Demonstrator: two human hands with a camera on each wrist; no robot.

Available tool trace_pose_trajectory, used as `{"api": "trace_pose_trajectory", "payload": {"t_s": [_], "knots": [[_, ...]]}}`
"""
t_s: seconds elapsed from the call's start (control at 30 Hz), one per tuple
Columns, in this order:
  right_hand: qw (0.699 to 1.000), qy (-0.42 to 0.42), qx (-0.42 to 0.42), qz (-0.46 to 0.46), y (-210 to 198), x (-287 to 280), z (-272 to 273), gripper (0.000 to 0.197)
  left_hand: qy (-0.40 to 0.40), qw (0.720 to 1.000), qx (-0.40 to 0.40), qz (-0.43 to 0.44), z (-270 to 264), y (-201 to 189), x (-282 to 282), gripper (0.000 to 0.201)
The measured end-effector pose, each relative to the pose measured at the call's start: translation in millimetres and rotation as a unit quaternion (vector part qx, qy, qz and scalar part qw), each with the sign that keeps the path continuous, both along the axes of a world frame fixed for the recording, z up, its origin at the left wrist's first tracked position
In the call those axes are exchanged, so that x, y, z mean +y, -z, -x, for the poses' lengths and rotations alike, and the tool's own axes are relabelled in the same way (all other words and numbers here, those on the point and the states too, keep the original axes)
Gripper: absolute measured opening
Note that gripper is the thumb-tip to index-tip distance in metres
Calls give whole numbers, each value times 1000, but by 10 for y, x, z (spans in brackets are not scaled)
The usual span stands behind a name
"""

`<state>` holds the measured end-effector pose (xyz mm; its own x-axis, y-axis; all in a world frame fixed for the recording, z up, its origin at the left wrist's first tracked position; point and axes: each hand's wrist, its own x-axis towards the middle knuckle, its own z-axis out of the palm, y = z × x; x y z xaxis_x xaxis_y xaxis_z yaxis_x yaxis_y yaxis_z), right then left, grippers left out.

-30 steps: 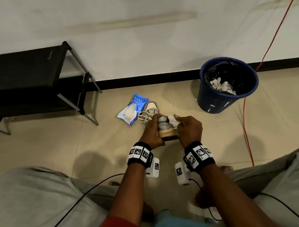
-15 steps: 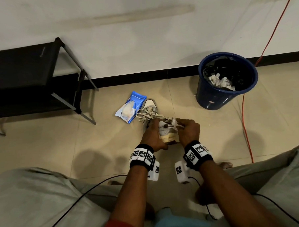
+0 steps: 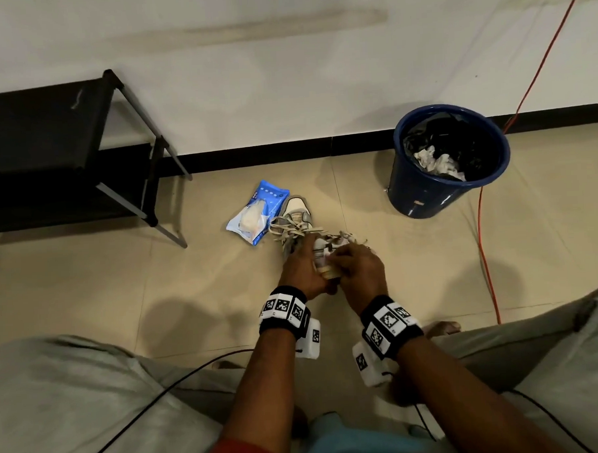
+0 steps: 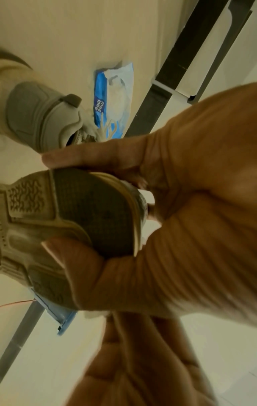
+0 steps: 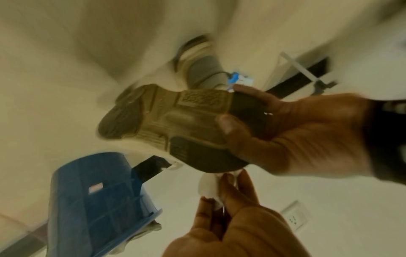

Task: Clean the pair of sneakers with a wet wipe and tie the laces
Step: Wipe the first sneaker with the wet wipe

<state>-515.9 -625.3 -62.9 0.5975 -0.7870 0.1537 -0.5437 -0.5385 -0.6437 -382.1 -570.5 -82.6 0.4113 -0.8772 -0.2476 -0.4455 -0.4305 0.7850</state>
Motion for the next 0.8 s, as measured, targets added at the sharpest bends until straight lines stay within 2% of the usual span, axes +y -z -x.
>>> {"api": "trace_pose_trajectory", "payload": {"t_s": [0.1, 0.13, 0.23, 0.3, 0.4, 0.43, 0.6, 0.73, 0.8], "knots": [[992, 102, 12, -68, 106, -313, 95, 16, -17, 1000, 9, 12, 12, -3, 2, 100], [990, 114, 8, -79, 105, -333, 114, 17, -22, 1000, 15, 13, 19, -6, -7, 99], [998, 27, -39, -49, -22, -96, 73, 24, -37, 999, 28, 16, 21, 2, -31, 93], [999, -13, -32, -38, -39, -49, 91, 25, -36, 999, 23, 15, 24, -9, -30, 95], [992, 89, -13, -83, 77, -354, 122, 20, -32, 999, 19, 10, 15, -15, -41, 99], [991, 99, -18, -85, 89, -354, 131, 19, -29, 999, 19, 7, 10, -20, -39, 97], [997, -18, -71, -34, -46, -61, 156, 27, -34, 999, 16, 9, -15, -16, -74, 88], [995, 81, -47, -33, 27, -287, 200, 12, -21, 1000, 12, 10, -30, -19, -112, 92], [997, 39, -72, -4, -86, -167, 158, 22, -29, 999, 21, 18, -54, -32, -130, 98]]}}
